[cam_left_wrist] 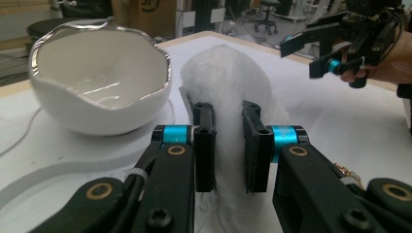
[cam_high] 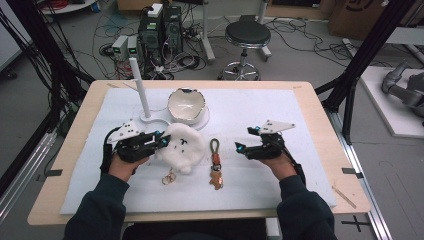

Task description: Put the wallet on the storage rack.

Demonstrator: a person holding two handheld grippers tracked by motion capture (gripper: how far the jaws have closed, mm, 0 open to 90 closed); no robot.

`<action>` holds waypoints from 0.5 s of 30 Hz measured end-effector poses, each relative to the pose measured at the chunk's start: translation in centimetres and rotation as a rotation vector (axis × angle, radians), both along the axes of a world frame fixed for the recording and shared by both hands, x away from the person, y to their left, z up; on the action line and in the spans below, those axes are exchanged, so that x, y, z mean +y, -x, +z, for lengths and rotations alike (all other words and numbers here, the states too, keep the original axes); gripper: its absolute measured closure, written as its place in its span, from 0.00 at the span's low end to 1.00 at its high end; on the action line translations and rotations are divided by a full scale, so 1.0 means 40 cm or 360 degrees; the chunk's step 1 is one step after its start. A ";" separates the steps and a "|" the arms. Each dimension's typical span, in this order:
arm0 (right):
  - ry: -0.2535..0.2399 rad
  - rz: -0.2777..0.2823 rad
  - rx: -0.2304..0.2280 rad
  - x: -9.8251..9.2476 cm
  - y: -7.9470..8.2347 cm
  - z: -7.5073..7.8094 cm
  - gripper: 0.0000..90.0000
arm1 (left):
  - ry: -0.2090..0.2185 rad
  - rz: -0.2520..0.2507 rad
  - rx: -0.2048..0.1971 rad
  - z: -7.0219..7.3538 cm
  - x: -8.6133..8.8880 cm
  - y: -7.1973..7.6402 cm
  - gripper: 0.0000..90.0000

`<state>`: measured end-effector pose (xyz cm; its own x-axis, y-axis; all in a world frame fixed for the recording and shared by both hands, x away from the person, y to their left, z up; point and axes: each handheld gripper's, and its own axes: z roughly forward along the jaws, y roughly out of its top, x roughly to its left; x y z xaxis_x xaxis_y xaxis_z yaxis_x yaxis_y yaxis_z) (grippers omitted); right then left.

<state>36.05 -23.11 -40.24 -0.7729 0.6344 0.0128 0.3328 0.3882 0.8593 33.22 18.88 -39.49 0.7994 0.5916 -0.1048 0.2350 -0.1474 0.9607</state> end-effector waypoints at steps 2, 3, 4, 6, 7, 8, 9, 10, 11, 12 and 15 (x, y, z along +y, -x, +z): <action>0.0005 0.0049 -0.0005 0.023 0.000 0.001 0.25 | -0.0009 -0.0027 -0.0011 0.002 -0.015 -0.004 0.86; 0.0015 0.0145 -0.0006 0.064 -0.002 0.003 0.26 | -0.0021 -0.0045 -0.0010 0.005 -0.029 -0.009 0.86; 0.0015 0.0145 -0.0006 0.064 -0.002 0.003 0.26 | -0.0021 -0.0045 -0.0010 0.005 -0.029 -0.009 0.86; 0.0002 0.0220 0.0011 0.101 -0.005 0.004 0.27 | -0.0009 -0.0066 -0.0007 0.008 -0.040 -0.012 0.86; -0.0016 0.0284 0.0008 0.132 -0.012 0.005 0.28 | 0.0002 -0.0102 -0.0002 0.012 -0.056 -0.017 0.86; -0.0016 0.0284 0.0008 0.132 -0.012 0.005 0.28 | 0.0002 -0.0102 -0.0002 0.012 -0.056 -0.017 0.86; -0.0026 0.0332 0.0016 0.157 -0.016 0.005 0.28 | 0.0013 -0.0134 -0.0004 0.016 -0.077 -0.023 0.86; -0.0026 0.0332 0.0016 0.157 -0.016 0.005 0.28 | 0.0013 -0.0134 -0.0004 0.016 -0.077 -0.023 0.86; -0.0032 0.0376 0.0022 0.175 -0.019 0.006 0.31 | 0.0024 -0.0168 -0.0011 0.019 -0.098 -0.029 0.86; -0.0033 0.0394 0.0022 0.179 -0.020 0.006 0.35 | 0.0024 -0.0168 -0.0011 0.019 -0.098 -0.029 0.86; -0.0042 0.0474 0.0047 0.187 -0.020 0.004 0.53 | 0.0010 -0.0214 -0.0015 0.031 -0.135 -0.038 0.86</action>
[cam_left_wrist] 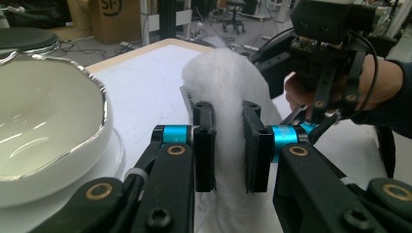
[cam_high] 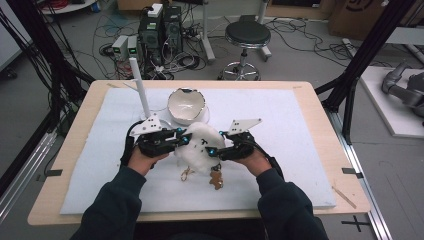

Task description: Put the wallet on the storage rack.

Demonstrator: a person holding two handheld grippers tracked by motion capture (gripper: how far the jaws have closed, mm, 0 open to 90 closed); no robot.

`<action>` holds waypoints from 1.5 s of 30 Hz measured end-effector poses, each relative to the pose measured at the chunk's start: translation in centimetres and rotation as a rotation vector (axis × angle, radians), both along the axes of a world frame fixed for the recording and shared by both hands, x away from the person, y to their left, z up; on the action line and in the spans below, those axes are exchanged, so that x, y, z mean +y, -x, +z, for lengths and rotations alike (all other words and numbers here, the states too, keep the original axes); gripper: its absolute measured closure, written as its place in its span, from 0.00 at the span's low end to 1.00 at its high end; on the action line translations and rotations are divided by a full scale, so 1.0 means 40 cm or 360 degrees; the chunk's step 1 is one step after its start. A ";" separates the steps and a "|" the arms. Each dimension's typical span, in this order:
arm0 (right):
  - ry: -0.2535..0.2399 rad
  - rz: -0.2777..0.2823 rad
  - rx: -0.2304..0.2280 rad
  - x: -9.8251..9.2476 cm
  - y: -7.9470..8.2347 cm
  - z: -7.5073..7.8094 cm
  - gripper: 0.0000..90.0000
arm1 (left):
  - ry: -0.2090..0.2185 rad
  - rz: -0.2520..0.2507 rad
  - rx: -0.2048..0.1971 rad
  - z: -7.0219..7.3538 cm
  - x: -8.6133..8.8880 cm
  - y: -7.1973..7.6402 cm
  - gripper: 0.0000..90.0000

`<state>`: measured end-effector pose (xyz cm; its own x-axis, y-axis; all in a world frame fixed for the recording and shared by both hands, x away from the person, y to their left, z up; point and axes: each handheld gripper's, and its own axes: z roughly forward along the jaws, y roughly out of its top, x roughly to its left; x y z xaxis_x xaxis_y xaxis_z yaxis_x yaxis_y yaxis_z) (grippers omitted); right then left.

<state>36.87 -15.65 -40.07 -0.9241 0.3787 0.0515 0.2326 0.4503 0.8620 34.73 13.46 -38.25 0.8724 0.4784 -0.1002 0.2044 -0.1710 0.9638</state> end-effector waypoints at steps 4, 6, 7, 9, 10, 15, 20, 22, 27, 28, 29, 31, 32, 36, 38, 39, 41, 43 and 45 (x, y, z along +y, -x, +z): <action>-0.0012 0.0024 0.0048 -0.019 -0.003 0.006 0.77 | 0.0038 0.0013 0.0034 0.001 -0.002 -0.005 0.85; -0.0049 0.0036 0.0026 -0.029 -0.003 0.012 0.81 | 0.0064 0.0014 0.0055 0.001 -0.001 -0.006 0.82; -0.0049 0.0036 0.0026 -0.029 -0.003 0.012 0.81 | 0.0074 0.0023 0.0067 0.002 0.000 -0.007 0.82; -0.0069 0.0037 -0.0011 -0.036 0.002 0.020 0.83 | 0.0103 0.0097 0.0145 -0.003 0.008 -0.017 0.60; -0.0080 0.0031 -0.0021 -0.038 0.003 0.022 0.84 | 0.0103 0.0097 0.0145 -0.003 0.008 -0.017 0.55; -0.0154 -0.0017 -0.0044 -0.055 0.004 0.034 0.83 | 0.0055 0.0095 0.0271 -0.036 0.022 -0.026 0.47; -0.0184 -0.0031 -0.0031 -0.058 0.002 0.033 0.83 | 0.0059 0.0031 0.0262 -0.042 0.012 -0.028 0.65; -0.0191 -0.0039 -0.0030 -0.060 0.002 0.034 0.82 | 0.0057 0.0036 0.0241 -0.040 0.014 -0.026 0.78; -0.0147 -0.0083 -0.0034 -0.059 0.002 0.031 0.70 | 0.0049 0.0070 0.0085 -0.014 0.017 -0.013 0.84; -0.0138 -0.0142 -0.0035 -0.067 0.000 0.029 0.57 | 0.0052 0.0108 0.0038 0.003 0.025 -0.011 0.84; -0.0138 -0.0142 -0.0035 -0.067 0.000 0.029 0.57 | 0.0052 0.0108 0.0038 0.003 0.025 -0.011 0.84; -0.0148 -0.0215 -0.0036 -0.088 -0.001 0.029 0.51 | 0.0056 0.0135 -0.0019 0.024 0.042 -0.013 0.84; -0.0158 -0.0287 -0.0061 -0.119 0.001 0.032 0.47 | 0.0053 0.0148 -0.0065 0.040 0.053 -0.014 0.84; -0.0195 -0.0387 -0.0071 -0.172 0.003 0.044 0.46 | 0.0036 0.0170 -0.0216 0.097 0.082 -0.023 0.84; -0.0223 -0.0474 -0.0091 -0.221 0.006 0.056 0.45 | 0.0006 0.0195 -0.0299 0.141 0.098 -0.038 0.84; -0.0223 -0.0474 -0.0091 -0.221 0.006 0.056 0.45 | 0.0006 0.0195 -0.0299 0.141 0.098 -0.038 0.84; -0.0204 -0.0537 -0.0108 -0.260 0.010 0.060 0.44 | 0.0006 0.0214 -0.0339 0.167 0.108 -0.052 0.84; -0.0199 -0.0556 -0.0104 -0.271 0.012 0.060 0.44 | 0.0008 0.0220 -0.0374 0.189 0.115 -0.067 0.84; -0.0199 -0.0582 -0.0104 -0.291 0.015 0.060 0.44 | 0.0014 0.0225 -0.0422 0.214 0.120 -0.089 0.84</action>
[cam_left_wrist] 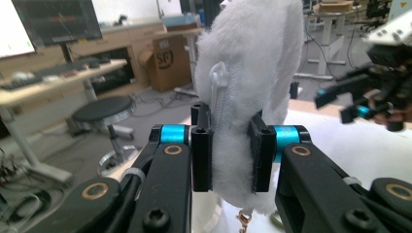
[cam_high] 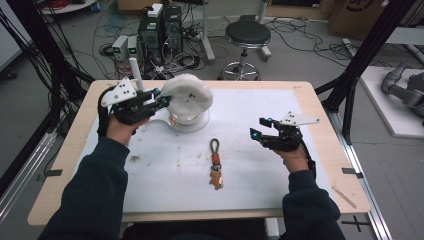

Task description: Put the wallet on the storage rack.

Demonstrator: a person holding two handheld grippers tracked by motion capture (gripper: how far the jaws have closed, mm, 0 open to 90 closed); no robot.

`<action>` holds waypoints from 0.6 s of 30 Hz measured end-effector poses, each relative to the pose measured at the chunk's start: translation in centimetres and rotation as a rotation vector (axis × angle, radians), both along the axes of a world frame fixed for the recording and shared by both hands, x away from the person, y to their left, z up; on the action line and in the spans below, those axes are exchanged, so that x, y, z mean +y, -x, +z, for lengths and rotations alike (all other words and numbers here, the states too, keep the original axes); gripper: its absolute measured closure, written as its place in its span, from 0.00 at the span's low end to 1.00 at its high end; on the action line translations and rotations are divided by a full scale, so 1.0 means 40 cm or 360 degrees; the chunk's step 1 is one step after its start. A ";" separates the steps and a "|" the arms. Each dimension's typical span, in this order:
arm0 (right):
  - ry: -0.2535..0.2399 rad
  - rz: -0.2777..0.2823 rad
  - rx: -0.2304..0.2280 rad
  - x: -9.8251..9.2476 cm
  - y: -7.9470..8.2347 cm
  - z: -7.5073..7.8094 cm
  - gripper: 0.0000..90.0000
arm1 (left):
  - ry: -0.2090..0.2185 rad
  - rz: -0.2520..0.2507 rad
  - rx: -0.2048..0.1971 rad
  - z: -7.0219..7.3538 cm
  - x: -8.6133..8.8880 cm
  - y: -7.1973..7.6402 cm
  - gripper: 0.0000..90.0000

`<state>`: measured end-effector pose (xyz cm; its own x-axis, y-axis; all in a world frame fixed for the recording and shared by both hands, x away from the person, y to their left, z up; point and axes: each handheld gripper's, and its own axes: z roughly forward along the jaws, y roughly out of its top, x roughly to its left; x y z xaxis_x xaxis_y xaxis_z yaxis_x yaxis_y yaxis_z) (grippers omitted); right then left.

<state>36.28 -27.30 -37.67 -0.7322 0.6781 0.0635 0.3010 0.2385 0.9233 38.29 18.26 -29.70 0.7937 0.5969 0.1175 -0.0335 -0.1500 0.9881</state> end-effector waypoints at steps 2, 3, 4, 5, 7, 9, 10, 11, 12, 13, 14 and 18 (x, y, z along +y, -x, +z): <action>-0.0003 -0.0026 0.0002 -0.018 0.001 -0.002 0.44 | 0.0003 0.0000 -0.0041 0.018 0.000 -0.020 0.84; -0.0006 -0.0055 0.0007 -0.037 0.002 -0.005 0.43 | -0.0015 0.0007 -0.0049 0.028 -0.002 -0.034 0.84; -0.0009 -0.0062 0.0010 -0.043 0.002 -0.006 0.43 | -0.0019 0.0011 -0.0063 0.033 -0.004 -0.042 0.84; -0.0012 -0.0074 0.0013 -0.050 0.002 -0.007 0.43 | -0.0026 0.0011 -0.0074 0.040 -0.007 -0.053 0.84; -0.0018 -0.0095 0.0014 -0.063 0.002 -0.008 0.43 | -0.0045 0.0008 -0.0111 0.051 -0.017 -0.085 0.84; -0.0015 -0.0113 0.0012 -0.077 0.002 -0.009 0.43 | -0.0057 0.0004 -0.0121 0.051 -0.021 -0.096 0.84; -0.0015 -0.0113 0.0012 -0.077 0.002 -0.009 0.43 | -0.0077 0.0002 -0.0129 0.049 -0.023 -0.104 0.84; -0.0020 -0.0130 0.0023 -0.090 0.002 -0.011 0.43 | -0.0108 0.0004 -0.0140 0.044 -0.027 -0.118 0.84; -0.0020 -0.0130 0.0023 -0.090 0.002 -0.011 0.43 | -0.0123 0.0005 -0.0147 0.039 -0.028 -0.129 0.84; -0.0024 -0.0149 0.0024 -0.104 0.003 -0.012 0.43 | -0.0136 0.0012 -0.0156 0.032 -0.028 -0.139 0.84; -0.0024 -0.0149 0.0024 -0.104 0.003 -0.012 0.43 | -0.0138 0.0018 -0.0155 0.024 -0.026 -0.149 0.84; -0.0026 -0.0183 0.0033 -0.130 0.004 -0.019 0.43 | -0.0196 0.0030 -0.0143 -0.009 -0.021 -0.181 0.84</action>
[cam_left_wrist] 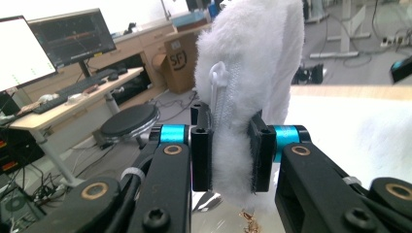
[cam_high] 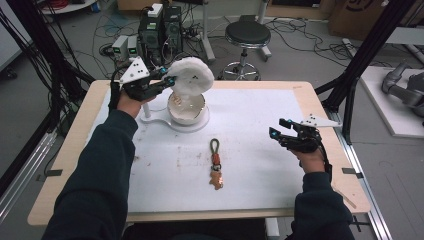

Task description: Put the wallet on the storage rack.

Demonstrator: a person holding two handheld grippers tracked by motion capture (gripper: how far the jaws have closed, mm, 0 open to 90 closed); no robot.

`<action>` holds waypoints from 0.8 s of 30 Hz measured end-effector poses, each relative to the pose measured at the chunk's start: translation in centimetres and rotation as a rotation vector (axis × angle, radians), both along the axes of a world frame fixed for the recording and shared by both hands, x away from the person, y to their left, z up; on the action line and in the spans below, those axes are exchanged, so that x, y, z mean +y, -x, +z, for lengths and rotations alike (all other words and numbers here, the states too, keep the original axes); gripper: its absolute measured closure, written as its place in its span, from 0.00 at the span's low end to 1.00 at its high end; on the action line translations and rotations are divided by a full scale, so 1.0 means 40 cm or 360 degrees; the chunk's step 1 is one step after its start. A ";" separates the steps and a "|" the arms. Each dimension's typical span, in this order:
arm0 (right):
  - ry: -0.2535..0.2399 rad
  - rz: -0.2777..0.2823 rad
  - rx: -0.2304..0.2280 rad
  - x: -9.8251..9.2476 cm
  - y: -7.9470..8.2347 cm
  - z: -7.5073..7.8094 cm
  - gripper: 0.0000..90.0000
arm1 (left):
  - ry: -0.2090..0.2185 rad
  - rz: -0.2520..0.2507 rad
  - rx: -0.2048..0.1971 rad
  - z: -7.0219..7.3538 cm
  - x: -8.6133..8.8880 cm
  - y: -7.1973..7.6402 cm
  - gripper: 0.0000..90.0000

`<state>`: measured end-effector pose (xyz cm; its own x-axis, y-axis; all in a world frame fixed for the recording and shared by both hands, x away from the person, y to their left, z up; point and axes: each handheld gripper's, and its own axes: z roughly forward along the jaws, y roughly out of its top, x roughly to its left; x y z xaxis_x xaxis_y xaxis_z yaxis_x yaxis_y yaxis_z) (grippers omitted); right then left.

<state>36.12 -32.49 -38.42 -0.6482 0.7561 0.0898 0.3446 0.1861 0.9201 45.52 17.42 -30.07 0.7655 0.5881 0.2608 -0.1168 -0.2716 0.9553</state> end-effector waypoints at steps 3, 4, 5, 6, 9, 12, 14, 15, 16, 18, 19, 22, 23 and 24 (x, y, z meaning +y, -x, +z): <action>-0.0009 -0.0022 0.0013 -0.012 -0.001 -0.006 0.43 | -0.0028 0.0005 0.0015 -0.023 0.006 -0.015 0.84; -0.0010 -0.0025 0.0019 -0.017 -0.001 -0.009 0.43 | -0.0033 0.0014 0.0025 -0.032 0.009 -0.018 0.84; -0.0009 -0.0025 0.0019 -0.018 0.000 -0.010 0.43 | -0.0057 0.0020 0.0030 -0.040 0.012 -0.020 0.84; -0.0008 -0.0026 0.0021 -0.018 0.000 -0.010 0.43 | -0.0085 0.0027 0.0035 -0.050 0.014 -0.022 0.84; -0.0002 -0.0021 0.0023 -0.016 -0.001 -0.013 0.43 | -0.0177 0.0042 0.0053 -0.077 0.021 -0.026 0.84; 0.0004 -0.0016 0.0028 -0.014 -0.002 -0.014 0.43 | -0.0252 0.0036 0.0061 -0.097 0.012 -0.026 0.84; 0.0011 -0.0014 0.0028 -0.012 -0.002 -0.015 0.43 | -0.0287 0.0021 0.0070 -0.107 0.005 -0.026 0.84; 0.0013 -0.0013 0.0027 -0.011 -0.002 -0.015 0.43 | -0.0313 0.0019 0.0080 -0.116 0.001 -0.026 0.84; 0.0013 -0.0013 0.0027 -0.011 -0.002 -0.015 0.43 | -0.0313 0.0019 0.0080 -0.116 0.001 -0.026 0.84; 0.0011 -0.0013 0.0029 -0.012 -0.001 -0.015 0.43 | -0.0306 0.0030 0.0105 -0.125 0.007 -0.028 0.84; 0.0010 -0.0012 0.0030 -0.012 0.000 -0.015 0.43 | -0.0321 0.0037 0.0121 -0.128 0.010 -0.029 0.84; 0.0009 -0.0013 0.0031 -0.012 0.000 -0.015 0.43 | -0.0404 0.0044 0.0183 -0.146 0.008 -0.033 0.81; 0.0008 -0.0011 0.0032 -0.011 0.000 -0.015 0.43 | -0.0378 0.0067 0.0212 -0.153 0.005 -0.033 0.80; 0.0008 -0.0011 0.0032 -0.011 0.000 -0.015 0.43 | -0.0378 0.0067 0.0212 -0.153 0.005 -0.033 0.78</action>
<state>36.13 -32.94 -39.03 -0.6412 0.7609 0.0990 0.3644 0.1884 0.9120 46.84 17.64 -36.20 0.7784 0.5546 0.2940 0.0217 -0.4919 0.8704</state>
